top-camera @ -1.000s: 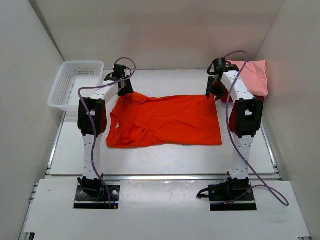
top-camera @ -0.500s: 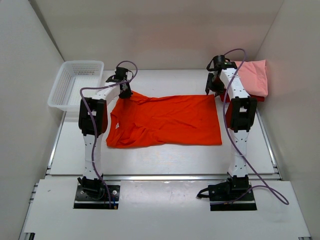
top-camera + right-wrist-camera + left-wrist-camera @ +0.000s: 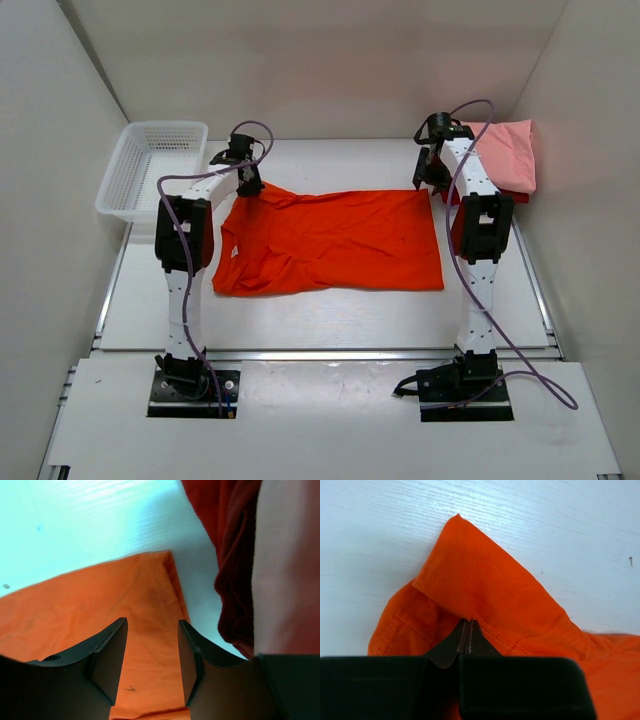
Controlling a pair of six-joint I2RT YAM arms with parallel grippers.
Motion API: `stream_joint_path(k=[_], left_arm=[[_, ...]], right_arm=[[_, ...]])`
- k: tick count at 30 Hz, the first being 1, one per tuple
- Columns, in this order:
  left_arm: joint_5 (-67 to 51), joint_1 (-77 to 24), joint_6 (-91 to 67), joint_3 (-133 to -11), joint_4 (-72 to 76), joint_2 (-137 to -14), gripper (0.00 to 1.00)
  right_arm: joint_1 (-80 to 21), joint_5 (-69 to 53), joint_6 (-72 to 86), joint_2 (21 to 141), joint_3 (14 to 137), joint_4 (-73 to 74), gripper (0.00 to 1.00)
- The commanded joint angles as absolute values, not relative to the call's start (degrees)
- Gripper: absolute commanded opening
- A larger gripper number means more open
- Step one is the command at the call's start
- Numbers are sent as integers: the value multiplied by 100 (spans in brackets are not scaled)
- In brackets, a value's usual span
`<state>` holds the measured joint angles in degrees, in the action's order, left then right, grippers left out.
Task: Fold and stack the t-shirts
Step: Grap the side of the flattened tshirt furthest away from the robot with both arms
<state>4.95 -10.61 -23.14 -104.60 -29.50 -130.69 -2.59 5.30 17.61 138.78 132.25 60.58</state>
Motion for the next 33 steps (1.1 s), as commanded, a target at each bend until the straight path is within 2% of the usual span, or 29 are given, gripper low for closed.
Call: stream_joint_path(k=[1, 11, 15, 22, 23, 24, 25, 26, 33], left_arm=[[282, -1028, -2382, -10240, -2778, -12236, 0], [105, -976, -2391, -9651, -2654, -11760, 0], [53, -1020, -2382, -9607, -2663, -11663, 0], [26, -1090, -2391, -9580, -2690, -11672, 0], [0, -1081, -2356, -9580, -2672, -11646, 0], [26, -1090, -2364, -9571, -2698, -11602, 0], [35, -1081, -2399, -9580, -2707, -11619, 0], [18, -1098, -2391, -9589, -2724, -11610, 0], [-123, -1063, -2329, -10010, -2997, -11549, 0]], right_arm=[[-281, 774, 1899, 13974, 13157, 5880, 42], [-264, 730, 1960, 14440, 13394, 5423, 41], [-290, 747, 1890, 14879, 14061, 5730, 34], [-387, 1063, 1810, 15169, 14660, 5907, 36], [-361, 1037, 1828, 15170, 14669, 5906, 33], [-360, 976, 1828, 15153, 14669, 5880, 25], [-334, 923, 1846, 15178, 14678, 5923, 8], [-360, 932, 1820, 15161, 14643, 5933, 1], [-360, 1037, 1653, 15039, 15099, 6161, 0]])
